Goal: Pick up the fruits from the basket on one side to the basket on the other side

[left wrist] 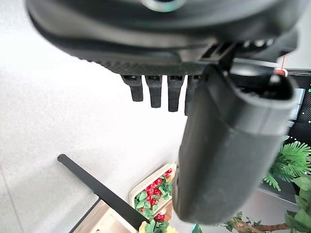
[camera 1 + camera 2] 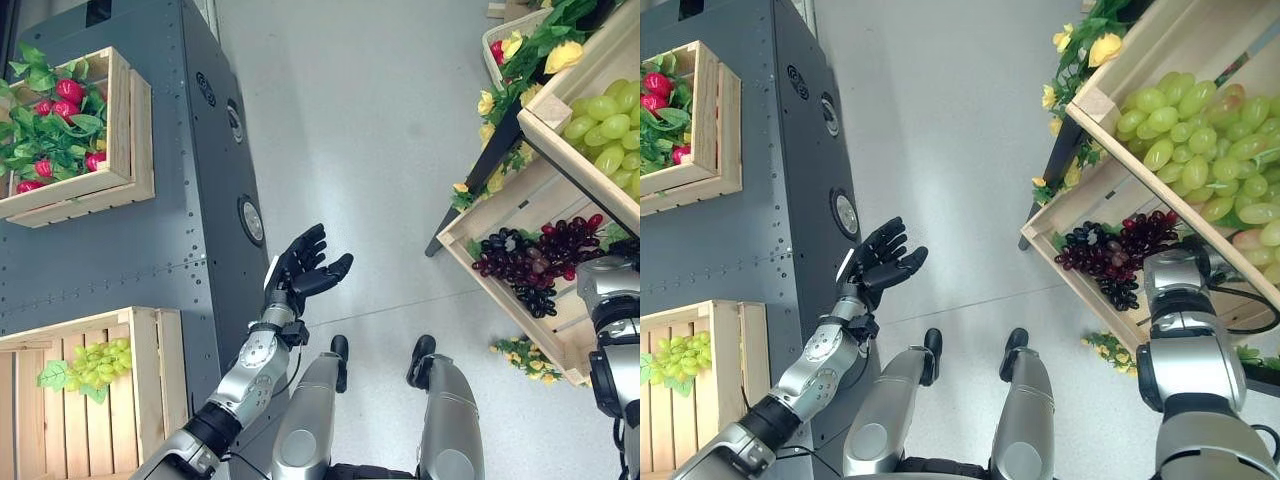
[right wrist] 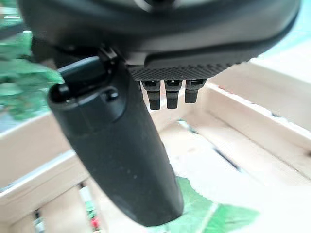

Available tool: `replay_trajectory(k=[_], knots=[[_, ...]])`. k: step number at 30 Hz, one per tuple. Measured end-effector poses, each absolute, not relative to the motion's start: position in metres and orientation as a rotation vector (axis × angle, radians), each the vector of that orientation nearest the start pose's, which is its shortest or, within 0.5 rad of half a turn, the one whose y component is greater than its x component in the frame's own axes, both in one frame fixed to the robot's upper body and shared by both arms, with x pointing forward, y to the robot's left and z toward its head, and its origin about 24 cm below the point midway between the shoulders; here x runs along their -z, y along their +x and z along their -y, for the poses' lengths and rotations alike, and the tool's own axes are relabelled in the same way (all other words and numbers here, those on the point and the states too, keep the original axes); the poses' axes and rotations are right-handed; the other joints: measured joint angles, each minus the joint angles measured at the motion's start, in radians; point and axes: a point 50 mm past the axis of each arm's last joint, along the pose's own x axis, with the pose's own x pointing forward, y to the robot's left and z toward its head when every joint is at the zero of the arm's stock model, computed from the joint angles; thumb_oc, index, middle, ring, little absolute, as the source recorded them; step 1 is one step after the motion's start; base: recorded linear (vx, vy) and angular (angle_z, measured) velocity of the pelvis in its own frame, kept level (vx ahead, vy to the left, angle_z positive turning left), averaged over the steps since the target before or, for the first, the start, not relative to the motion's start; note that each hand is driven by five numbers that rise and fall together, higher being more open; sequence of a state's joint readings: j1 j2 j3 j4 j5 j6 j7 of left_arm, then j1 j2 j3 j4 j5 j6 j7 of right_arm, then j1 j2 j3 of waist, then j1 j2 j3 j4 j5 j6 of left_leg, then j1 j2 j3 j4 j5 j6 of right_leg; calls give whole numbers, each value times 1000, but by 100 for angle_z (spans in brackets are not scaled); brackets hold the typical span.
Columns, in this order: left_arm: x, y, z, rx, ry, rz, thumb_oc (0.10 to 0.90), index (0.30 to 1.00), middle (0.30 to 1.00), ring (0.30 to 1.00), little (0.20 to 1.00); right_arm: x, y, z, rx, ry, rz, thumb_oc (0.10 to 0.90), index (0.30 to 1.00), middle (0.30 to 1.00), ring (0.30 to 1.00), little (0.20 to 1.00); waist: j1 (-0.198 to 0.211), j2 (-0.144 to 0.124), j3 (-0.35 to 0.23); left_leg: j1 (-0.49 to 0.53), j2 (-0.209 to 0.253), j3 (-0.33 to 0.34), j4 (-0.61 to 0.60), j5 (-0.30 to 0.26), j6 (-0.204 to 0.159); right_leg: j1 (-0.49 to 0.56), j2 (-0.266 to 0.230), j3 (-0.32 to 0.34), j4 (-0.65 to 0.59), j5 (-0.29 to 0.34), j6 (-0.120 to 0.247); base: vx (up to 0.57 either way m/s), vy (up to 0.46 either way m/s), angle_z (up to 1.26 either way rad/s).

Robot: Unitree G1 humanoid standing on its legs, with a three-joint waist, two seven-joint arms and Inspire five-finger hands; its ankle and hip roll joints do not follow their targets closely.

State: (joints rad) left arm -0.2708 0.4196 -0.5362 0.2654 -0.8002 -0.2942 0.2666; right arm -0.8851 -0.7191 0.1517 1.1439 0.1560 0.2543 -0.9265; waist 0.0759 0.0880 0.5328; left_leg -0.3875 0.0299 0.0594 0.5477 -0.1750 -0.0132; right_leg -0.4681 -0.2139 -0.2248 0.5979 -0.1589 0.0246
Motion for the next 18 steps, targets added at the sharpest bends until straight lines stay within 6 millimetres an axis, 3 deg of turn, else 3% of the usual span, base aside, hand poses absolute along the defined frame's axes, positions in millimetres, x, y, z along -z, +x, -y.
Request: replay_trajectory(k=[7, 11, 18], knots=[[-43, 286, -142, 88, -295, -9, 800, 900, 900, 900, 900, -134, 329, 356, 1147, -978, -90, 800, 900, 900, 900, 900, -2, 0, 0, 0, 1, 1, -17, 5, -8, -6, 2, -1, 1, 2, 4, 0, 0, 0], [-43, 286, -141, 100, -296, -5, 800, 900, 900, 900, 900, -126, 334, 337, 1010, -953, 16, 800, 900, 900, 900, 900, 1, 0, 0, 3, 2, -2, -22, 6, -10, -3, 3, -3, 0, 1, 2, 0, 0, 0], [-44, 286, -142, 98, -303, -2, 800, 900, 900, 900, 900, -81, 332, 297, 789, -876, -5, 800, 900, 900, 900, 900, -3, 0, 0, 40, 3, -1, -36, 5, -6, 33, 4, -4, -18, 0, 1, 0, 0, 0]])
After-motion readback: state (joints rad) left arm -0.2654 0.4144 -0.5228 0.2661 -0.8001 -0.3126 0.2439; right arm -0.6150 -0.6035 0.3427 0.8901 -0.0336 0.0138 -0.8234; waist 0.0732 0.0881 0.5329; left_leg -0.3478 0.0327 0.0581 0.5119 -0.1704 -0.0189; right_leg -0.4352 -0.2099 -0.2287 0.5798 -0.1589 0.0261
